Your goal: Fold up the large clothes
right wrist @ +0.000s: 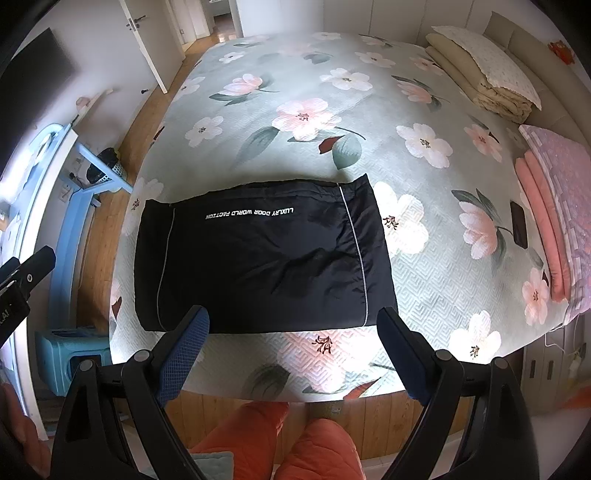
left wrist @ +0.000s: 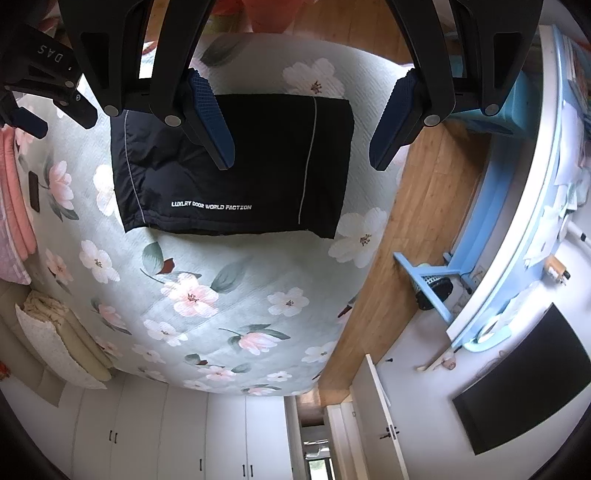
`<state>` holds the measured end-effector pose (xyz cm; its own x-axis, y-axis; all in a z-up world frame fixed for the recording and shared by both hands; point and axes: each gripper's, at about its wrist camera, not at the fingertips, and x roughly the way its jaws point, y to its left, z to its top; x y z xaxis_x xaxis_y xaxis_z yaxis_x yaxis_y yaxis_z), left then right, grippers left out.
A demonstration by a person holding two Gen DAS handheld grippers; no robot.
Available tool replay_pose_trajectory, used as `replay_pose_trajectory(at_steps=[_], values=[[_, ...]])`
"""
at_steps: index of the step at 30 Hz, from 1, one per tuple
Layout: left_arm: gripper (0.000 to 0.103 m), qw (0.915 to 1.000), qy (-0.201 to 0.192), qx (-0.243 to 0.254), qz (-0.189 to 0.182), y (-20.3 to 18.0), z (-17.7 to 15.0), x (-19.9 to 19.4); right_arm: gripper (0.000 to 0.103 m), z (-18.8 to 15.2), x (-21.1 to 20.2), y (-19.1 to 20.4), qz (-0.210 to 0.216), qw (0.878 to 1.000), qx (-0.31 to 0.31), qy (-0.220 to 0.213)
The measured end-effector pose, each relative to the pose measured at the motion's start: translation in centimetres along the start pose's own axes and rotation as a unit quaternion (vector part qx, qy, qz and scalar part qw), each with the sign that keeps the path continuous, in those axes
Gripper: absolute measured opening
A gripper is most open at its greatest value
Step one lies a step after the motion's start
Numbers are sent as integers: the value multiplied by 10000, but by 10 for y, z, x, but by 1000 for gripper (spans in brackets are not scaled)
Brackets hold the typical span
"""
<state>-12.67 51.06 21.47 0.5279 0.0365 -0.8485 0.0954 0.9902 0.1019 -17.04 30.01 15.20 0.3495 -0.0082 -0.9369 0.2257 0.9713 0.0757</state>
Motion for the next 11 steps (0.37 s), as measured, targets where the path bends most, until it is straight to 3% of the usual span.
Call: replay_pose_trajectory(at_steps=[11], values=[[77, 9997, -208, 90, -75, 6, 4, 2, 93, 1, 4, 2, -25, 10000, 59, 34]])
